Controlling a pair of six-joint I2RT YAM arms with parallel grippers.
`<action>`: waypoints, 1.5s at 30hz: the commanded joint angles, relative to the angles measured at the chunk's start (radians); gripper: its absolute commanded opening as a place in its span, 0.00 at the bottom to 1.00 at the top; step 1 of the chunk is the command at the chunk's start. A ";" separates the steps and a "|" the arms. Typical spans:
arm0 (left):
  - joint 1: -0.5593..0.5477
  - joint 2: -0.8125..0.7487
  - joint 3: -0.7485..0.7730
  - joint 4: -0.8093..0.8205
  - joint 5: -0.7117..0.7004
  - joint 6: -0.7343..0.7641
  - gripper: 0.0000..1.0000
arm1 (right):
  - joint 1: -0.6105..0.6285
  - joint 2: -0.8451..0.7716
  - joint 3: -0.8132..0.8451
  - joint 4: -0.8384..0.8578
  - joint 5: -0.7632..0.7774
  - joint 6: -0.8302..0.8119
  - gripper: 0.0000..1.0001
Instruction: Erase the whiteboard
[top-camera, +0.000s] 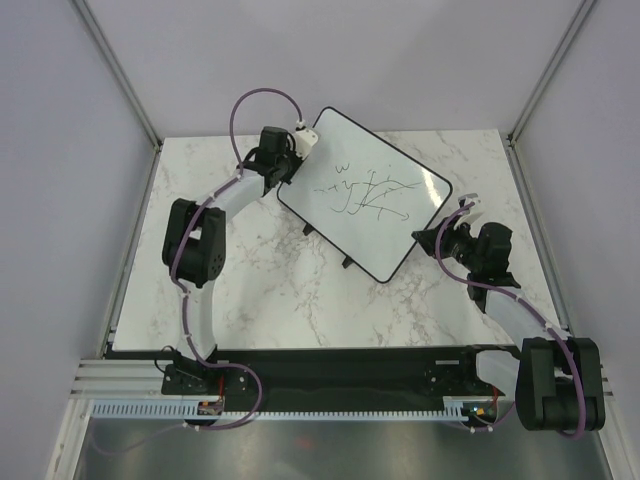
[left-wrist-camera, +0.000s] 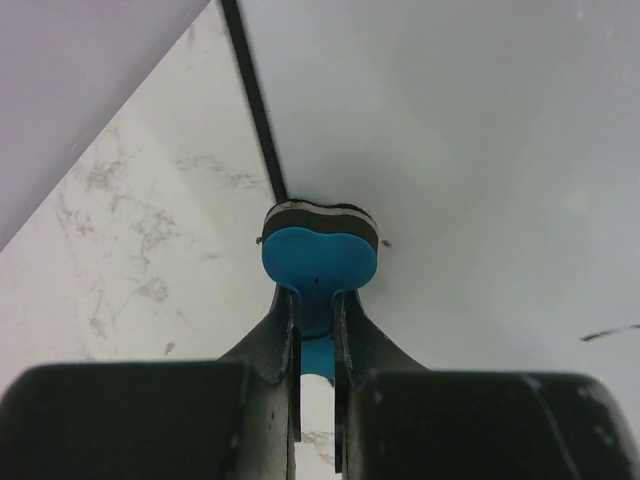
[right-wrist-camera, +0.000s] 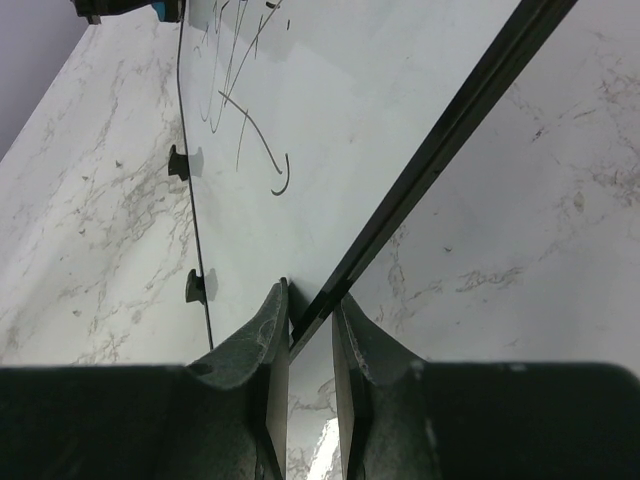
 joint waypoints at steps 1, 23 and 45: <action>0.011 0.005 -0.014 0.022 -0.034 -0.008 0.02 | -0.006 0.003 -0.009 0.022 0.047 -0.070 0.00; -0.277 -0.114 -0.149 -0.030 0.118 -0.170 0.02 | -0.008 -0.005 -0.005 0.007 0.048 -0.076 0.00; -0.122 -0.084 -0.194 -0.060 0.024 -0.179 0.02 | -0.008 -0.016 -0.003 0.002 0.053 -0.079 0.00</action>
